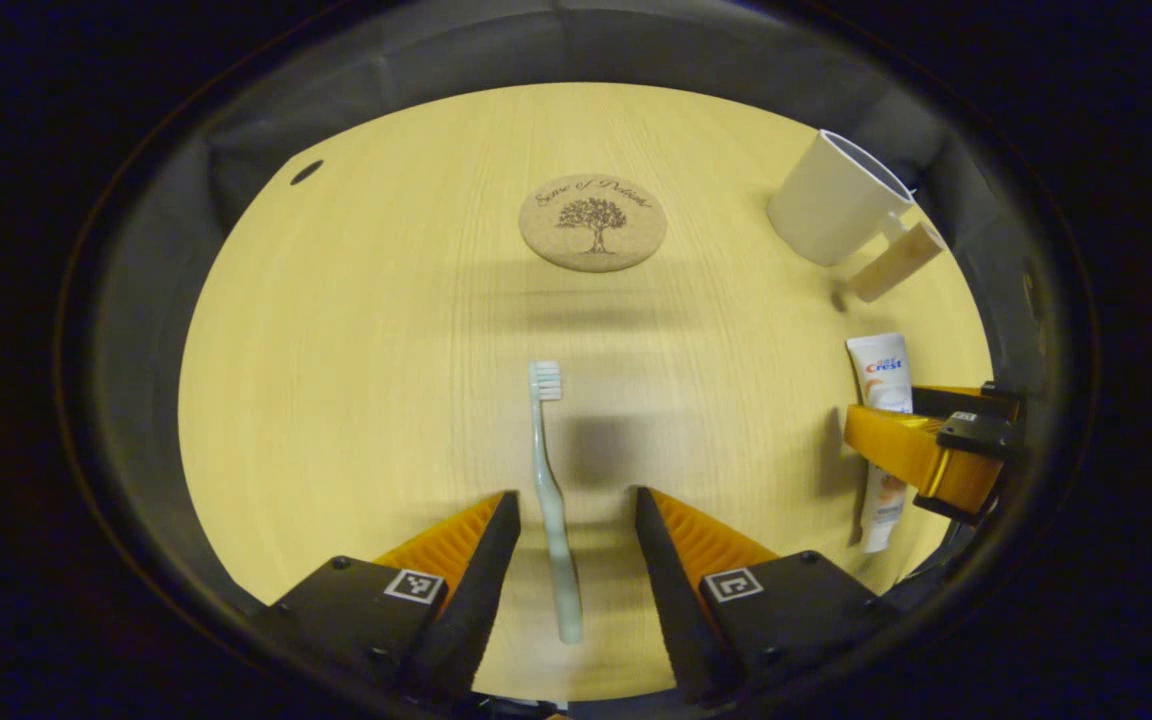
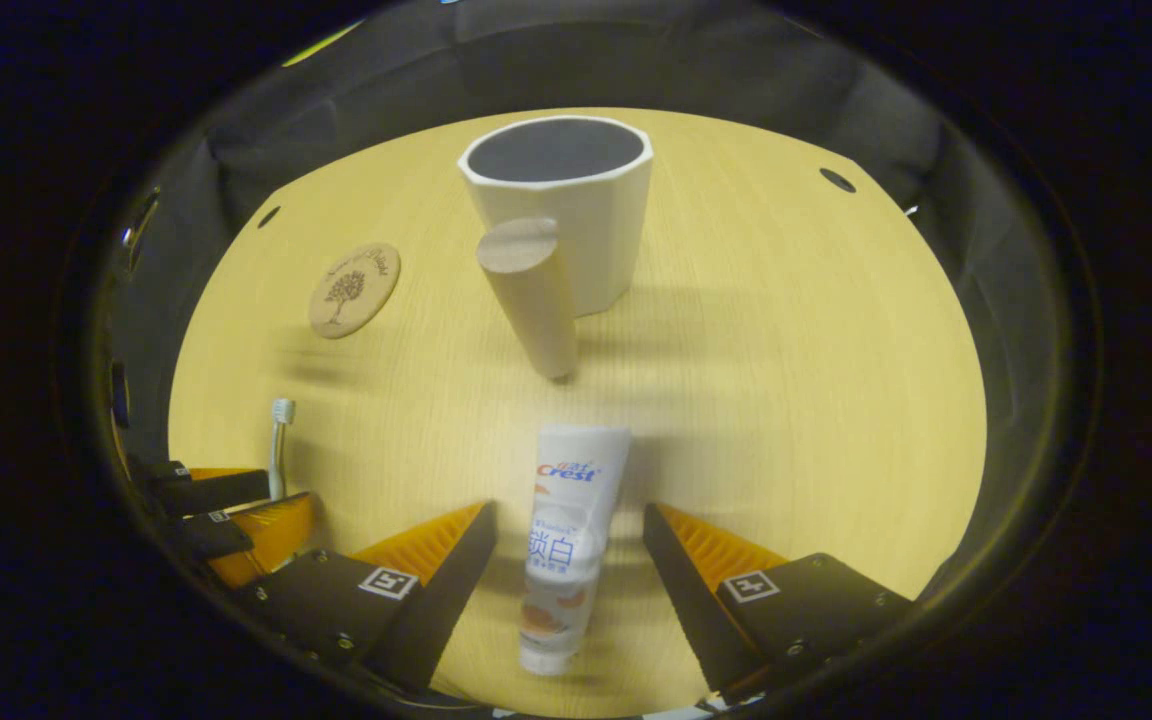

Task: Put the toothbrush and toothpaste on the desktop into the cup, then pick up the cup and place it on the coaster on the desktop.

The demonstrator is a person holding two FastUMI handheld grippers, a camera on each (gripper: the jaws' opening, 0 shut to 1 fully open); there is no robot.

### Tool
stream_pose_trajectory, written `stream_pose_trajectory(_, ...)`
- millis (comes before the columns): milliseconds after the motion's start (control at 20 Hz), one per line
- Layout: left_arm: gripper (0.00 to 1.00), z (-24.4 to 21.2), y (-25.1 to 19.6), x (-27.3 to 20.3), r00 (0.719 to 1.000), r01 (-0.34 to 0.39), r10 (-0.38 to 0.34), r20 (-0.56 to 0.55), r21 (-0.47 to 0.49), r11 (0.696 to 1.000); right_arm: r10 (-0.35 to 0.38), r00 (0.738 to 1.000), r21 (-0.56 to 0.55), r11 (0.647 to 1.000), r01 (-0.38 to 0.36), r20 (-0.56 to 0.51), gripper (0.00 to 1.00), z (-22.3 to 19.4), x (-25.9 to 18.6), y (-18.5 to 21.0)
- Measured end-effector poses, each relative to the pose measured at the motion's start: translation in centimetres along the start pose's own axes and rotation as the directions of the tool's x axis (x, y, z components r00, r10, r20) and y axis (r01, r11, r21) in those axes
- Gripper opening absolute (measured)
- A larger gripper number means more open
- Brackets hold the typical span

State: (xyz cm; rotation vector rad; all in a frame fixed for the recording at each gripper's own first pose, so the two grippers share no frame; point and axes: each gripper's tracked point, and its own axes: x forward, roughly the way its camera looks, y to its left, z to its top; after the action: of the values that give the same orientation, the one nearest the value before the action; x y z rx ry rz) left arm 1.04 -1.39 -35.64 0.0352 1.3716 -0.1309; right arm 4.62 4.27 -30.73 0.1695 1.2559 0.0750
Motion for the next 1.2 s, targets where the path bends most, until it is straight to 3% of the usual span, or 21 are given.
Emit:
stream_pose_trajectory(100, 0.61, 0.0, -0.4, 0.0, 1.0, -0.002, 0.002, 0.014, -0.009, 1.0, -0.019, 1.0, -0.007, 1.0, 0.019, -0.003, 0.86, -0.2, 0.0, -0.3)
stream_pose_trajectory(150, 0.51, 0.0, -0.5, 0.0, 1.0, -0.005, 0.005, 0.014, -0.005, 1.0, -0.027, 1.0, -0.013, 1.0, 0.026, -0.006, 0.77, -0.2, 0.0, -0.4)
stream_pose_trajectory(200, 0.53, 0.0, -0.6, 0.1, 1.0, 0.0, 0.0, 0.016, 0.001, 1.0, -0.036, 0.999, -0.017, 0.999, 0.036, -0.005, 0.75, -0.4, 0.1, -0.6)
stream_pose_trajectory(250, 0.45, 0.0, -0.5, -0.1, 1.0, 0.0, 0.001, 0.022, -0.011, 1.0, -0.037, 0.999, -0.016, 0.999, 0.037, -0.007, 0.64, -0.5, -0.2, -0.7)
stream_pose_trajectory(300, 0.28, 0.2, -0.6, -0.3, 1.0, 0.005, -0.005, 0.024, -0.01, 1.0, -0.036, 0.999, -0.02, 0.999, 0.036, -0.013, 0.59, -0.7, -0.2, -0.6)
stream_pose_trajectory(350, 0.28, 0.2, -0.6, -0.5, 1.0, 0.011, -0.011, 0.022, -0.005, 1.0, -0.036, 0.999, -0.02, 0.999, 0.036, -0.008, 0.59, -0.6, -0.3, -0.8)
stream_pose_trajectory(450, 0.27, 0.2, -0.1, -0.2, 0.999, 0.009, -0.009, 0.038, -0.001, 1.0, -0.033, 0.999, -0.013, 0.999, 0.033, -0.004, 0.48, -0.7, -0.1, -0.9)
stream_pose_trajectory(500, 0.14, 0.2, -0.2, -0.5, 0.999, 0.018, -0.018, 0.035, -0.002, 1.0, -0.028, 1.0, -0.018, 0.999, 0.028, -0.006, 0.43, -0.8, -0.2, -0.8)
stream_pose_trajectory(800, 0.1, 0.4, 0.1, -0.7, 0.995, 0.062, -0.061, 0.075, -0.009, 0.998, -0.014, 0.999, -0.027, 1.0, 0.014, 0.031, 0.37, -0.8, -0.4, -0.9)
stream_pose_trajectory(850, 0.1, 0.4, 0.2, -0.8, 0.994, 0.068, -0.067, 0.085, -0.01, 0.998, -0.004, 0.999, -0.022, 1.0, 0.005, 0.032, 0.31, -0.7, -0.4, -0.8)
stream_pose_trajectory(1200, 0.08, 0.4, 0.7, -2.1, 0.98, 0.086, -0.08, 0.185, -0.025, 0.996, 0.08, 0.986, 0.009, 0.997, -0.082, 0.147, 0.32, -0.3, -2.3, -1.1)
